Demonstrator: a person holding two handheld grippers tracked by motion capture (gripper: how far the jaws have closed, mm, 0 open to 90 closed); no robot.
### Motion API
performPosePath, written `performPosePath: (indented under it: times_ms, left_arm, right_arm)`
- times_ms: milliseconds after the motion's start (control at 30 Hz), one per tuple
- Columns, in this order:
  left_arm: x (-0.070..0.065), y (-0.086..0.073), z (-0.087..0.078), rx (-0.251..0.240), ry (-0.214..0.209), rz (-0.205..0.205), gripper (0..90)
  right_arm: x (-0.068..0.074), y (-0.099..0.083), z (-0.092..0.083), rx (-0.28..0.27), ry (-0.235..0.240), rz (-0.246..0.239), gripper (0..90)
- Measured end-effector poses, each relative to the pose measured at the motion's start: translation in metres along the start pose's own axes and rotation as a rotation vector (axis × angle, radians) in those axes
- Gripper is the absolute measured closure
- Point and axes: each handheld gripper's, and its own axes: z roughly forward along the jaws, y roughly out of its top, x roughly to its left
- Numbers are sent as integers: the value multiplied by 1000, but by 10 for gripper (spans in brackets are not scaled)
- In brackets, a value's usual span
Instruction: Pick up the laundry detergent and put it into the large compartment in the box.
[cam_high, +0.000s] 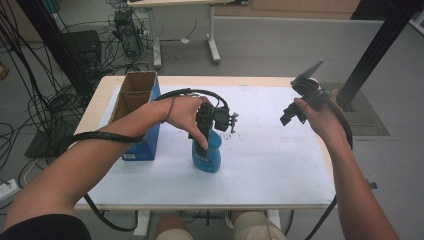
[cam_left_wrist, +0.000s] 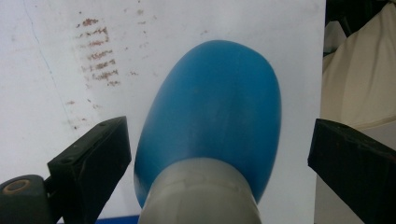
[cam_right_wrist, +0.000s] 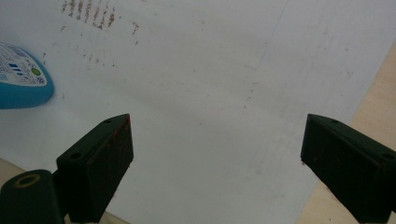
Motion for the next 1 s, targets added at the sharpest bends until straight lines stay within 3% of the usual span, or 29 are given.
performPosePath:
  times_ms: [367,1000]
  left_arm:
    - [-1,-1,9,12,13,5,63]
    - [-2,1,9,15,25,7,64]
  right_arm:
    - [-1,1,2,6,0,-2,94]
    - [-1,1,2,3,-3,2,94]
